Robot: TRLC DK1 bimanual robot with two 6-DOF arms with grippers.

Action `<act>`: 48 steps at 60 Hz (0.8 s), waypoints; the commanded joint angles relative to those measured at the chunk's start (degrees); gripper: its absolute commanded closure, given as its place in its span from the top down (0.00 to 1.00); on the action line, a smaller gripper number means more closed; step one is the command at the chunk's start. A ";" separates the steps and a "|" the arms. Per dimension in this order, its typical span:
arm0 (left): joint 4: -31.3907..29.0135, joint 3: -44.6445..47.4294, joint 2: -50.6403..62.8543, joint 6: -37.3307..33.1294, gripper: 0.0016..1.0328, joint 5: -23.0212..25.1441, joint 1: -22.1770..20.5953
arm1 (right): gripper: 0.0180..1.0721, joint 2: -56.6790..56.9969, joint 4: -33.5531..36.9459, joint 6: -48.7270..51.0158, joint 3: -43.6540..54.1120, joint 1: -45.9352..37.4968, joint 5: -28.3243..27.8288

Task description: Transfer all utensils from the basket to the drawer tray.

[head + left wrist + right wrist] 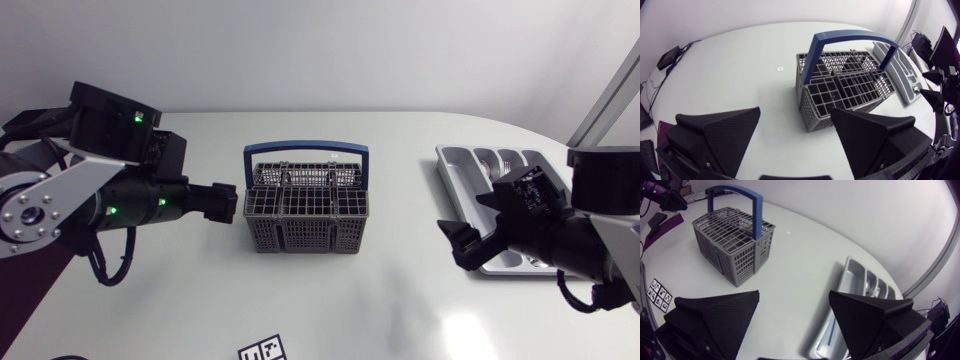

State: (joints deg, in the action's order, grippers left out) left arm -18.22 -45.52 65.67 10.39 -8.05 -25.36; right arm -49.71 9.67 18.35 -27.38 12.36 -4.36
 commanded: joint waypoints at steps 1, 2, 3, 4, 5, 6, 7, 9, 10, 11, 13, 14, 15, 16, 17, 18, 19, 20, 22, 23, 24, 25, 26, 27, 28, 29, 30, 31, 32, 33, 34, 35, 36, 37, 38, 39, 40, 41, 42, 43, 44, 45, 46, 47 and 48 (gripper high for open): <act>1.87 3.42 -1.95 -1.78 0.95 -0.47 1.02 | 0.95 0.23 0.61 -5.78 1.80 2.23 0.76; 2.22 3.77 -2.12 -1.96 0.95 -0.47 1.11 | 0.95 0.32 0.61 -6.22 1.89 2.58 0.76; 2.75 4.30 -2.65 -2.39 0.95 -0.47 1.28 | 0.95 0.49 0.61 -6.66 1.98 2.84 0.84; 3.28 4.82 -2.92 -2.48 0.95 -0.47 1.37 | 0.95 0.67 0.61 -7.01 2.06 3.02 0.84; 3.45 5.00 -3.00 -2.57 0.95 -0.47 1.46 | 0.95 1.11 0.70 -7.63 2.24 3.28 0.84; 4.24 5.88 -3.62 -2.83 0.95 -0.47 1.72 | 0.95 1.37 0.61 -7.80 2.41 3.46 0.93; 4.95 6.58 -4.15 -3.10 0.95 -0.47 1.90 | 0.95 1.90 0.52 -8.24 2.68 3.72 1.37; 5.65 7.28 -4.59 -3.36 0.95 -0.47 2.07 | 0.95 2.69 0.26 -8.86 3.12 4.08 2.43; 6.35 7.99 -5.11 -3.71 0.95 -0.47 2.34 | 0.95 3.40 0.17 -9.21 3.38 4.34 3.22; 6.62 8.25 -5.29 -3.89 0.95 -0.47 2.34 | 0.95 3.92 0.00 -9.47 3.56 4.43 3.92; 7.14 9.22 -6.08 -4.24 0.95 -0.47 2.51 | 0.95 5.07 0.00 -9.47 3.82 4.69 4.71; 7.32 9.48 -6.34 -4.42 0.95 -0.47 2.69 | 0.95 5.68 -0.09 -9.47 3.91 4.60 5.06; 7.50 9.92 -6.69 -4.68 0.95 -0.47 2.95 | 0.95 6.30 -0.09 -9.47 4.08 4.60 5.33; 7.76 10.19 -7.05 -4.86 0.95 -0.47 3.22 | 0.95 6.82 -0.18 -9.47 4.17 4.60 5.68; 8.11 10.54 -7.49 -5.12 0.95 -0.47 3.66 | 0.95 7.53 -0.36 -9.47 4.35 4.43 6.21; 8.37 10.80 -7.75 -5.38 0.95 -0.47 4.01 | 0.95 8.32 -0.44 -9.47 4.52 4.43 6.65; 8.81 11.24 -8.19 -5.56 0.95 -0.47 4.27 | 0.95 8.84 -0.53 -9.38 4.70 4.43 7.00; 8.90 11.42 -8.28 -5.56 0.95 -0.47 4.45 | 0.95 9.64 -0.62 -9.38 4.88 4.34 7.26; 9.34 12.03 -9.07 -6.00 0.95 -0.47 4.97 | 0.95 10.69 -0.71 -9.38 5.14 4.16 7.52; 9.52 12.29 -9.42 -6.17 0.95 -0.47 5.15 | 0.95 11.04 -0.71 -9.38 5.14 4.08 7.61; 9.78 12.56 -9.77 -6.35 0.95 -0.47 5.33 | 0.95 11.57 -0.71 -9.38 5.32 3.90 7.61; 10.22 13.09 -10.21 -6.61 0.95 -0.47 5.68 | 0.95 12.10 -0.71 -9.30 5.32 3.72 7.61; 10.57 13.44 -10.56 -6.79 0.95 -0.47 5.85 | 0.95 12.18 -0.71 -9.21 5.40 3.72 7.61; 11.19 13.96 -11.09 -7.05 0.95 -0.47 6.12 | 0.95 12.54 -0.71 -9.12 5.49 3.55 7.61; 11.80 14.49 -11.44 -7.23 0.95 -0.47 6.47 | 0.95 12.80 -0.71 -9.03 5.49 3.37 7.70; 12.33 15.11 -11.88 -7.40 0.95 -0.47 6.64 | 0.95 12.98 -0.71 -8.94 5.58 3.20 7.79; 12.68 15.46 -12.14 -7.58 0.95 -0.47 6.82 | 0.95 13.15 -0.71 -8.86 5.58 3.02 7.96; 13.03 15.99 -12.50 -7.76 0.95 -0.47 6.91 | 0.95 13.24 -0.71 -8.77 5.67 2.76 8.05; 13.47 16.51 -12.85 -7.93 0.95 -0.47 7.08 | 0.95 13.50 -0.79 -8.68 5.75 2.58 8.14; 13.47 16.60 -13.02 -8.02 0.95 -0.47 7.08 | 0.95 13.68 -0.97 -8.59 5.84 2.23 8.14; 14.17 17.48 -13.73 -8.46 0.95 -0.47 7.26 | 0.95 13.94 -1.15 -8.51 6.02 1.97 8.14; 14.53 18.10 -14.25 -8.64 0.95 -0.47 7.35 | 0.95 14.21 -1.50 -8.24 6.19 1.61 8.14; 14.61 18.27 -14.43 -8.72 0.95 -0.47 7.44 | 0.95 14.56 -1.67 -7.98 6.46 1.18 8.14; 15.41 19.15 -15.40 -9.07 0.95 -0.47 7.79 | 0.95 14.91 -1.85 -7.54 6.72 0.91 8.23; 15.58 19.33 -15.48 -9.07 0.95 -0.47 7.79 | 0.95 15.08 -1.94 -7.36 6.90 0.65 8.23; 16.46 20.20 -16.54 -9.78 0.95 -0.47 8.40 | 0.95 15.44 -2.11 -7.01 7.25 0.30 8.32; 16.55 20.38 -16.63 -9.87 0.95 -0.47 8.40 | 0.95 15.79 -2.20 -6.92 7.51 0.12 8.40; 17.43 21.35 -17.77 -10.22 0.95 -0.47 8.93 | 0.95 15.96 -2.20 -6.75 7.69 0.03 8.40; 17.78 21.70 -18.30 -10.48 0.95 -0.47 9.19 | 0.95 16.14 -2.29 -6.48 7.86 -0.06 8.58; 18.04 21.87 -18.56 -10.66 0.95 -0.47 9.28 | 0.95 16.32 -2.38 -6.22 8.04 -0.14 8.67; 18.31 22.23 -19.09 -11.01 0.95 -0.47 9.46 | 0.95 16.49 -2.46 -5.96 8.30 -0.14 8.76; 18.75 22.84 -20.05 -11.62 0.95 -0.47 9.81 | 0.95 16.75 -2.73 -5.60 8.66 -0.41 8.93; 19.01 23.28 -20.49 -11.89 0.95 -0.47 10.07 | 0.95 17.11 -2.99 -5.34 9.01 -0.76 9.11; 19.27 23.63 -21.11 -12.24 0.95 -0.47 10.42 | 0.95 17.37 -3.08 -5.25 9.18 -1.02 9.11; 19.54 24.07 -21.64 -12.77 0.95 -0.47 10.78 | 0.95 17.72 -3.17 -4.99 9.53 -1.46 9.11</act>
State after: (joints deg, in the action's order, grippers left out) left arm -0.34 -23.92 46.54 0.21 -8.05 -15.92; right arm -33.17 7.38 12.01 -20.29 12.16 4.05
